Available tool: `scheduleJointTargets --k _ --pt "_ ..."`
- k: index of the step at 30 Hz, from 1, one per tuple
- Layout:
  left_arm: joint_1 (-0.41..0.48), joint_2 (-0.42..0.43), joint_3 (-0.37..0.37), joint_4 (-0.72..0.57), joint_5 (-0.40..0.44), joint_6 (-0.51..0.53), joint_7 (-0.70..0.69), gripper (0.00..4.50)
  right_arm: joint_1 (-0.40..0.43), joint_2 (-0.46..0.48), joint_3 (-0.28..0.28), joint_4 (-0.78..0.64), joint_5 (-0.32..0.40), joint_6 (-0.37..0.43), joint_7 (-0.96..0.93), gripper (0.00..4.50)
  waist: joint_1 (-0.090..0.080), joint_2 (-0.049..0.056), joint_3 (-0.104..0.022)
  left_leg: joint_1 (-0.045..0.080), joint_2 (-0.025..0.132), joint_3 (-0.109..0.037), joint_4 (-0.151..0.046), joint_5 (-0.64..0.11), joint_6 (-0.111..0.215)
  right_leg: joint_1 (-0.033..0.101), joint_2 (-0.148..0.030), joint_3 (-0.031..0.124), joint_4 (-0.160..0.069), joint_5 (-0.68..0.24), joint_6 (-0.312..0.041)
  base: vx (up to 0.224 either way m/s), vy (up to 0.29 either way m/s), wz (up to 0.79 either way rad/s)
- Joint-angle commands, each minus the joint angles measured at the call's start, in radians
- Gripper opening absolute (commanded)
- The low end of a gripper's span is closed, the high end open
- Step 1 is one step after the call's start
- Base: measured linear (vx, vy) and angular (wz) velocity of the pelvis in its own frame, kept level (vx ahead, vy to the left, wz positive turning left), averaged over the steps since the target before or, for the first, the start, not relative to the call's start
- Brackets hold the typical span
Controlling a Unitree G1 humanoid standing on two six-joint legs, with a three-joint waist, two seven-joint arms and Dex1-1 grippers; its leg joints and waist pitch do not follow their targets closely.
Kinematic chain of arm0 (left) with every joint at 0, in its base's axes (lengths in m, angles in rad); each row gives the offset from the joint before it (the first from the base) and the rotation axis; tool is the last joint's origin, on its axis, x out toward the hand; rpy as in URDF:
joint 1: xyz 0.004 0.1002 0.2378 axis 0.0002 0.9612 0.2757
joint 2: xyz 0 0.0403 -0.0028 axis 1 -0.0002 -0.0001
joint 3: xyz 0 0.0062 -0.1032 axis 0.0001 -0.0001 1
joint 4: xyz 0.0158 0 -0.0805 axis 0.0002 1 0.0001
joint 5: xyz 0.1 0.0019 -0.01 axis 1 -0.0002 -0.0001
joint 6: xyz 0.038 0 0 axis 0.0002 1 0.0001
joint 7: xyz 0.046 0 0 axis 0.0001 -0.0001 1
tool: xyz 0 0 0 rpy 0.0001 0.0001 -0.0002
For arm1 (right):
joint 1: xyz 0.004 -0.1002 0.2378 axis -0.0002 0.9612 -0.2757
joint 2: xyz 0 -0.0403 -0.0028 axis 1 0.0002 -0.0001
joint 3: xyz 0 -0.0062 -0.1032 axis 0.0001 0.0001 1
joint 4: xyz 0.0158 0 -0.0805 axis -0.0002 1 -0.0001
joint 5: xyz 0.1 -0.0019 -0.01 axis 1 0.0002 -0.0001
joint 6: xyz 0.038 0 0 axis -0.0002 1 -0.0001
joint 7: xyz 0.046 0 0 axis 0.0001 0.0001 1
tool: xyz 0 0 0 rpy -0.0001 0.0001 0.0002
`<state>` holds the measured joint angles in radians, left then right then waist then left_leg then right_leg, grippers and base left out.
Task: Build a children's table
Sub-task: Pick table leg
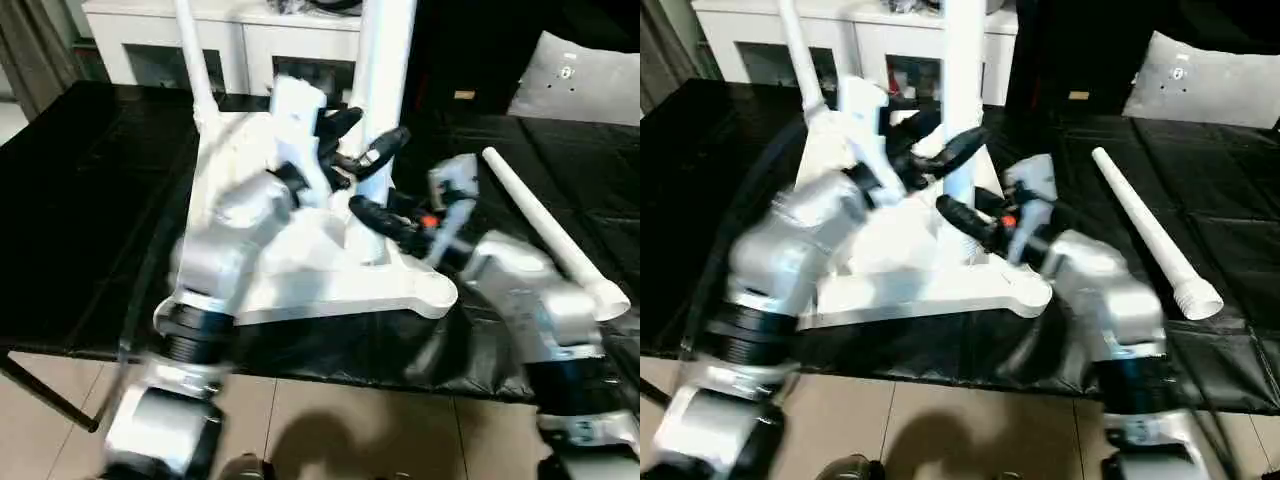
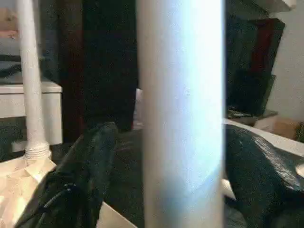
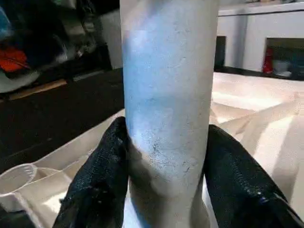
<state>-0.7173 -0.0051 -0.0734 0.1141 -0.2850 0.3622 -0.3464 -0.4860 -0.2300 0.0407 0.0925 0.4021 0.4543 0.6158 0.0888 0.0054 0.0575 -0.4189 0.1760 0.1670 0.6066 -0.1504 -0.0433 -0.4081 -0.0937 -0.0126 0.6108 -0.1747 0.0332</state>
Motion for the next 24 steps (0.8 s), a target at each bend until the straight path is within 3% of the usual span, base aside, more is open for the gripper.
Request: scheduleJointTargets --k 1,10,14,24 --pt "-0.004 -0.006 0.001 0.006 0.019 -0.011 0.035 3.29 -0.025 0.002 -0.011 0.005 -0.013 -0.022 -0.017 1.86 -0.002 -0.012 -0.081 0.032 0.031 -0.002 -0.073 -0.212 0.002 0.044 -0.026 0.008 -0.063 -0.130 -0.196 0.000 0.000 0.00" --pt "0.012 -0.025 -0.002 0.011 0.035 -0.023 0.051 2.44 -0.026 0.010 -0.007 0.021 -0.036 -0.045 -0.029 1.86 -0.002 -0.005 -0.080 0.032 0.030 -0.003 -0.074 -0.225 0.009 0.042 -0.026 0.008 -0.065 -0.146 -0.194 0.000 0.000 0.00" --pt "0.017 -0.030 -0.017 0.008 0.033 -0.020 0.045 2.03 -0.024 0.013 -0.003 0.023 -0.042 -0.049 -0.028 1.86 -0.002 -0.007 -0.081 0.031 0.030 -0.003 -0.074 -0.221 0.009 0.043 -0.025 0.008 -0.064 -0.131 -0.195 0.000 0.000 0.00" --pt "0.013 -0.041 0.002 0.017 0.026 -0.013 0.057 1.82 -0.032 0.015 -0.006 0.039 -0.059 -0.048 -0.041 1.86 -0.003 -0.009 -0.081 0.032 0.031 -0.003 -0.074 -0.228 0.010 0.043 -0.025 0.009 -0.065 -0.136 -0.196 0.000 0.000 0.00"
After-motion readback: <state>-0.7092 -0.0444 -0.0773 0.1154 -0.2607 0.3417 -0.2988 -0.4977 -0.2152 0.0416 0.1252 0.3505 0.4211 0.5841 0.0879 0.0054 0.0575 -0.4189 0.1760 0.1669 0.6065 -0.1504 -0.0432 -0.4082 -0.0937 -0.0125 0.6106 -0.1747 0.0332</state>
